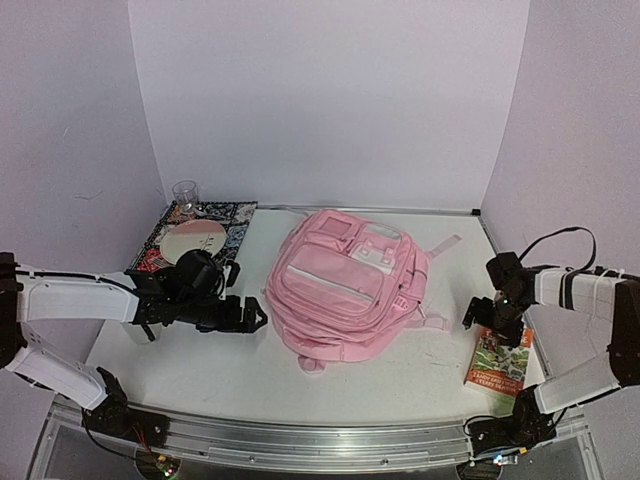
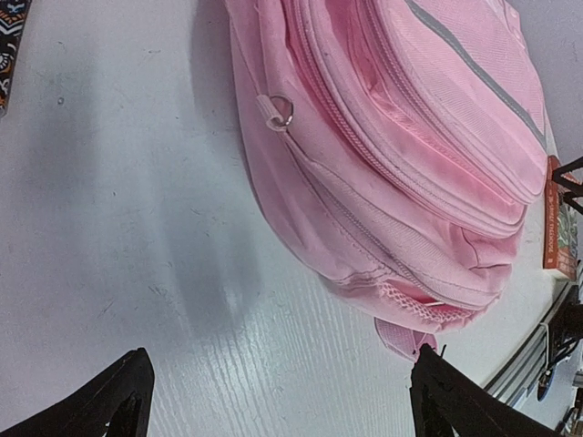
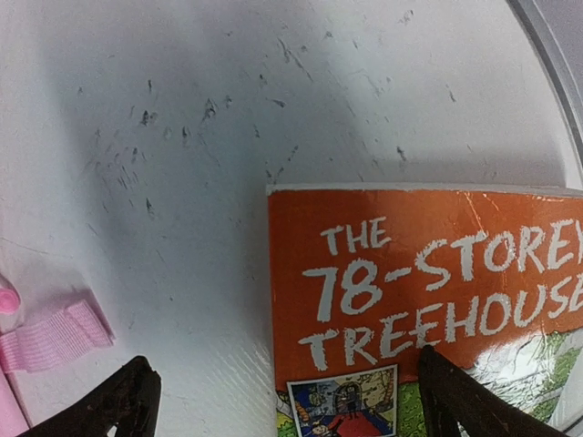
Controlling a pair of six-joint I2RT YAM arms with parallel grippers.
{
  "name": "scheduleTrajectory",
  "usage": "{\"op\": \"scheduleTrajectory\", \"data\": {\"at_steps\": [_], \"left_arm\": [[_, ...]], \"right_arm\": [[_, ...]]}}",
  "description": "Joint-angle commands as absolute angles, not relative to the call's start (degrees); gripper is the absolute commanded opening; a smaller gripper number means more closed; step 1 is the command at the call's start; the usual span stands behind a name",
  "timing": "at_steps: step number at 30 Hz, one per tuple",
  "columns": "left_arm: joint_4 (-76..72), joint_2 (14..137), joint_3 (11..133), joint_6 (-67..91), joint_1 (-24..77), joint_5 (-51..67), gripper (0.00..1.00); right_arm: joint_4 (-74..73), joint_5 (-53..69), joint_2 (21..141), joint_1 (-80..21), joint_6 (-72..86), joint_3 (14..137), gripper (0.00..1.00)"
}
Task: Pack the student bag
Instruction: Move the book to the center of the board.
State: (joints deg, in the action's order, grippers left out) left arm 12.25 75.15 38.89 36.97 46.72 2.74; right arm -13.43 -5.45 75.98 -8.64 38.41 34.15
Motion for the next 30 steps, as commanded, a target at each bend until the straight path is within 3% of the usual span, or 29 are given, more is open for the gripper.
{"op": "scheduleTrajectory", "data": {"at_steps": [1, 5, 16, 23, 30], "left_arm": [[9.81, 76.36, 41.79, 35.4, 47.04, 5.31, 1.0], [9.66, 75.53, 41.75, 35.5, 47.2, 5.57, 0.99], [9.74, 76.96, 42.23, 38.33, 47.29, 4.15, 1.0], [10.11, 77.9, 44.53, 40.17, 47.25, 3.77, 1.0], [10.27, 79.0, 45.84, 39.06, 47.2, 4.26, 0.99]], "right_arm": [[-6.78, 8.6, 81.73, -8.75, 38.63, 30.42, 0.98], [-2.18, 12.06, 81.72, -12.3, 41.95, 31.27, 0.98], [2.0, 13.81, 92.2, -29.6, 45.29, 52.56, 0.98], [-10.28, 5.57, 86.95, -26.63, 33.32, 56.86, 0.98], [-12.5, 6.99, 77.81, -10.23, 26.73, 44.98, 0.98]]}}
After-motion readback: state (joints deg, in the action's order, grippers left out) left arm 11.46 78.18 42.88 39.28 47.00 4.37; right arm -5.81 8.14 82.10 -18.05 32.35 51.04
